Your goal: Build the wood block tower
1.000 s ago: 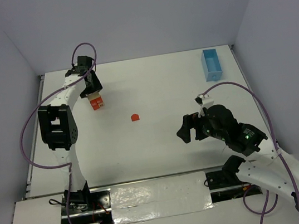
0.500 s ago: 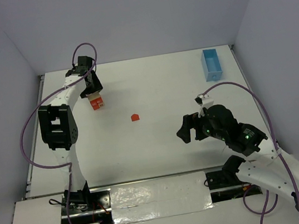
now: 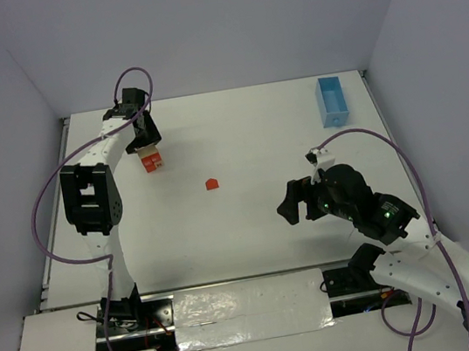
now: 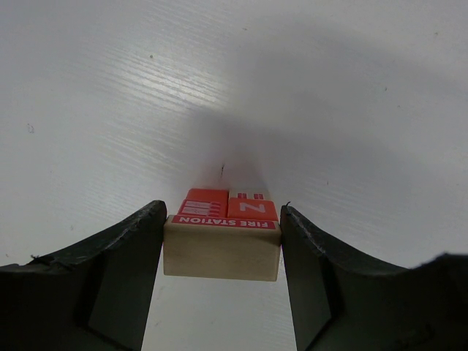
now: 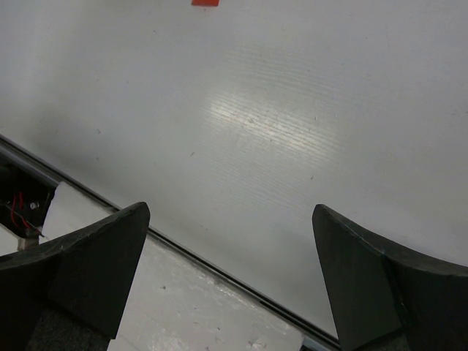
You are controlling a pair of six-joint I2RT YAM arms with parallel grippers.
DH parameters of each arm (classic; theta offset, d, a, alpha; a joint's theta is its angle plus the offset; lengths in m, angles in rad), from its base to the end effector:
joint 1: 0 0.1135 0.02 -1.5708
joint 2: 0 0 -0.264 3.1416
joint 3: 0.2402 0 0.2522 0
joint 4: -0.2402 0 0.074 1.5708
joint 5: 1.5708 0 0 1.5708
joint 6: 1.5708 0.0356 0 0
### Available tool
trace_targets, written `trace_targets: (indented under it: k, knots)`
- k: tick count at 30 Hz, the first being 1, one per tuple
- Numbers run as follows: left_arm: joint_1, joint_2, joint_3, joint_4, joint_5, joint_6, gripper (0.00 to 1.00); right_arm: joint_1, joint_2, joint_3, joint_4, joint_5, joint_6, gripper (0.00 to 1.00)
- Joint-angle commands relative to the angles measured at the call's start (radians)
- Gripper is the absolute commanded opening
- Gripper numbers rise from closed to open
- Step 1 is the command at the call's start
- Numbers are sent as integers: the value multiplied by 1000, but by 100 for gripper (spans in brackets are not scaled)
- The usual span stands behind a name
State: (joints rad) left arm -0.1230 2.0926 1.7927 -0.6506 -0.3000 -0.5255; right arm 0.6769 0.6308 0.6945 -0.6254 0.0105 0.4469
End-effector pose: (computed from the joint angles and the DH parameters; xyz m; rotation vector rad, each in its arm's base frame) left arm 0.4639 -0.0467 0.2394 -0.6087 2.3876 0.1013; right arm 0.1095 0.0875 0.2863 -0.2464 2.1889 0.6383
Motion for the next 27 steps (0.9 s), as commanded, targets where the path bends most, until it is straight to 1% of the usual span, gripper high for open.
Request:
trace_targets:
  k: [1, 11, 19, 22, 27]
  knots:
    - [5, 21, -12, 14, 10, 10, 53, 1, -11, -7, 47, -6, -19, 100]
    - [5, 33, -6, 6, 9, 15, 60, 1, -14, -9, 50, -6, -19, 100]
    - [5, 32, -13, 9, 4, 13, 60, 1, -14, -7, 50, -6, -19, 100]
    - [5, 29, -16, 8, -2, 10, 64, 1, -14, -9, 50, -6, -20, 100]
    - [6, 20, -19, 8, -1, 9, 72, 3, -11, -7, 50, -6, -20, 100]
